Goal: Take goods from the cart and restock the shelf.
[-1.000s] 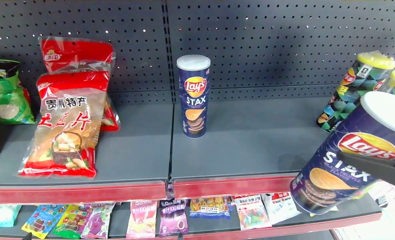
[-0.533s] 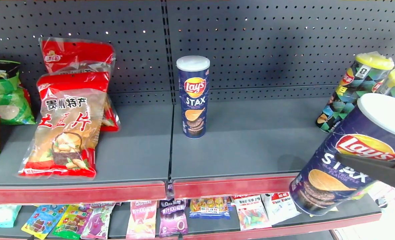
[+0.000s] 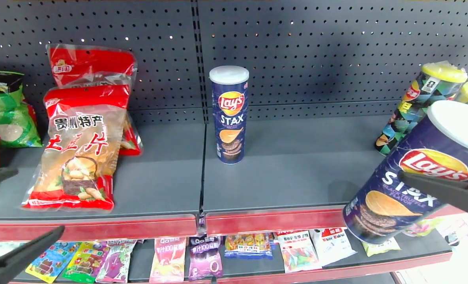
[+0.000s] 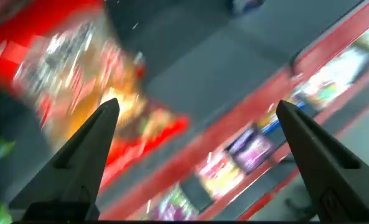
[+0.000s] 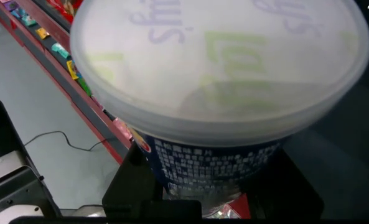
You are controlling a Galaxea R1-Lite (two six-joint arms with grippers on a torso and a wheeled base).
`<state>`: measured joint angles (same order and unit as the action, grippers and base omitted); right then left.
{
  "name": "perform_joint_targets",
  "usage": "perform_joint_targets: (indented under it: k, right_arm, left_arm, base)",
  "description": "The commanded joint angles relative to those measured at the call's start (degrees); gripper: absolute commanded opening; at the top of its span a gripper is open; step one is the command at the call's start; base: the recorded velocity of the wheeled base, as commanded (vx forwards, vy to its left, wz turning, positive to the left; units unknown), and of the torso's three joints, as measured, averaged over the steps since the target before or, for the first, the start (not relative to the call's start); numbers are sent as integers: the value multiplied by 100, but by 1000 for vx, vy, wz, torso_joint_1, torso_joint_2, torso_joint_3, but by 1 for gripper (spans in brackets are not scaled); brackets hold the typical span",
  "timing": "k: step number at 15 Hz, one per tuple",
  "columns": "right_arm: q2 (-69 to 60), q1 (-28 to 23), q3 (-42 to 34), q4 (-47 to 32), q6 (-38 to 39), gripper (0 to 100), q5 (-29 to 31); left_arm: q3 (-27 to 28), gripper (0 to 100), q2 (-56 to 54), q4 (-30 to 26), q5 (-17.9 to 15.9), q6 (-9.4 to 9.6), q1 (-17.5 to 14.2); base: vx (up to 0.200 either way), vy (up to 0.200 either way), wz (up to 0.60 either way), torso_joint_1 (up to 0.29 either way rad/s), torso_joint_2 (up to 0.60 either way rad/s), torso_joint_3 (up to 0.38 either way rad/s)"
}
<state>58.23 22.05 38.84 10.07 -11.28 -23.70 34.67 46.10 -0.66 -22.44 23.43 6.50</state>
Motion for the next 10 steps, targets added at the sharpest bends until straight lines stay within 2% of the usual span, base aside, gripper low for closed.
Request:
perform_joint_targets:
  k: [1, 2, 3, 4, 5, 7, 10]
  right_arm:
    - [65, 10, 115, -5, -6, 0, 6]
    - [127, 10, 159, -5, -6, 0, 6]
    - [136, 10, 177, -5, -6, 0, 6]
    - [136, 1, 185, -5, -6, 0, 6]
    - [136, 1, 185, -5, -6, 0, 6]
    - [127, 1, 194, 4, -6, 0, 85]
    - [118, -17, 203, 4, 3, 0, 102]
  left_arm:
    - [1253, 100, 1639, -13, -120, -585, 1055]
    - [1595, 100, 2104, -4, -173, -884, 1477]
    - [1929, 100, 2561, 31, -313, -1130, 1706]
    - [2237, 100, 2948, 198, -498, -1209, 1750]
    - [2360, 100, 3185, 338, -559, -1192, 1750]
    - [2615, 100, 3818, 1059, -682, -1200, 1838]
    - [3019, 100, 4390, 1208, -656, -1192, 1855]
  base:
    - [0, 0, 0, 0, 0, 0]
    - [0, 0, 0, 0, 0, 0]
    - [0, 0, 0, 0, 0, 0]
    - [0, 0, 0, 0, 0, 0]
    - [0, 0, 0, 0, 0, 0]
    - [0, 0, 0, 0, 0, 0]
    - [0, 0, 0, 0, 0, 0]
